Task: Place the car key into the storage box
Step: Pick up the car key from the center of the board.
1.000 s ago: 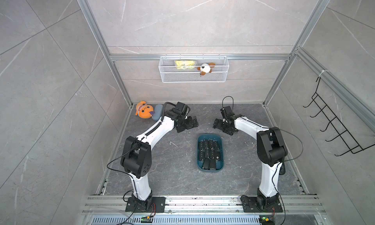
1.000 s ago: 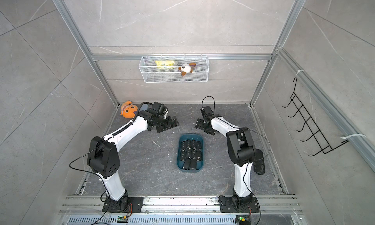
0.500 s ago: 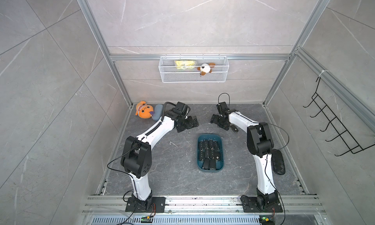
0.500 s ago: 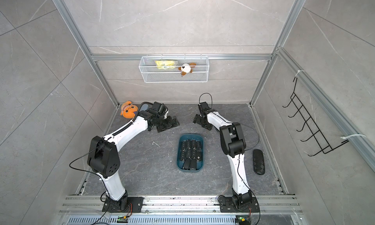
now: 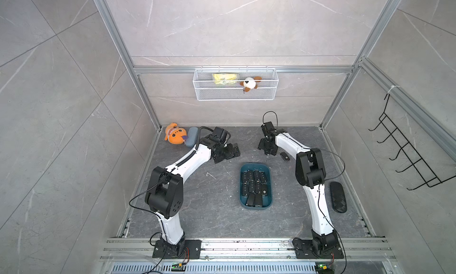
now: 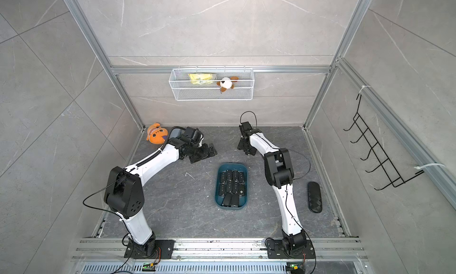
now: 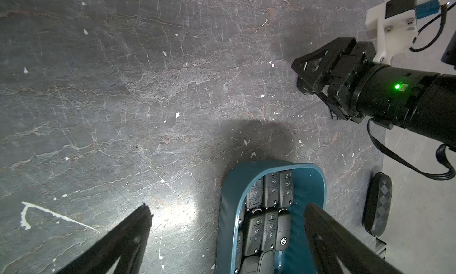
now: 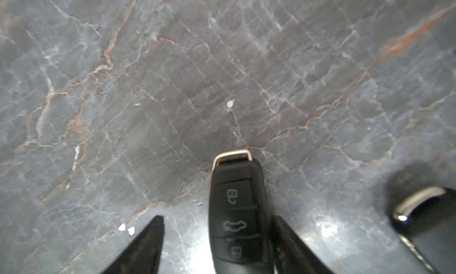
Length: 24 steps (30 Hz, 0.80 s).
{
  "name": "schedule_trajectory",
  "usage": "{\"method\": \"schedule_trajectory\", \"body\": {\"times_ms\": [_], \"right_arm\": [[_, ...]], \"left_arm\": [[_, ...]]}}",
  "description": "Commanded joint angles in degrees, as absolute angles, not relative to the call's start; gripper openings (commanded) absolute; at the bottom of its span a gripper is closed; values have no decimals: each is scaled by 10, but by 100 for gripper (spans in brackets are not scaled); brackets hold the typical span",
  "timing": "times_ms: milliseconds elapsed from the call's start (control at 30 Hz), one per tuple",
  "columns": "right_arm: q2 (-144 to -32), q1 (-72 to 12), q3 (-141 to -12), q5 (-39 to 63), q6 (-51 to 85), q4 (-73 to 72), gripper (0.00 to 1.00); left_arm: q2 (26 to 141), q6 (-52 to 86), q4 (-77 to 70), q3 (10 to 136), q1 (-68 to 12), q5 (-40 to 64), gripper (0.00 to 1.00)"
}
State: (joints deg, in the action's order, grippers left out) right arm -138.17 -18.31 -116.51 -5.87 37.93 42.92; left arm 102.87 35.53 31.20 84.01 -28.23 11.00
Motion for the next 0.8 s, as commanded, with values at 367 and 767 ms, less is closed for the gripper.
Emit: {"method": "schedule_trajectory", "body": {"times_ms": [367,767], "right_arm": [[-1393,-182,-1185,-72,353,480,28],[-1243,-197,-1057,-53,357,430,28]], "left_arm": [[1006,338,345,866,-274,125,100],[987,324,351,856,-276,172,100]]}}
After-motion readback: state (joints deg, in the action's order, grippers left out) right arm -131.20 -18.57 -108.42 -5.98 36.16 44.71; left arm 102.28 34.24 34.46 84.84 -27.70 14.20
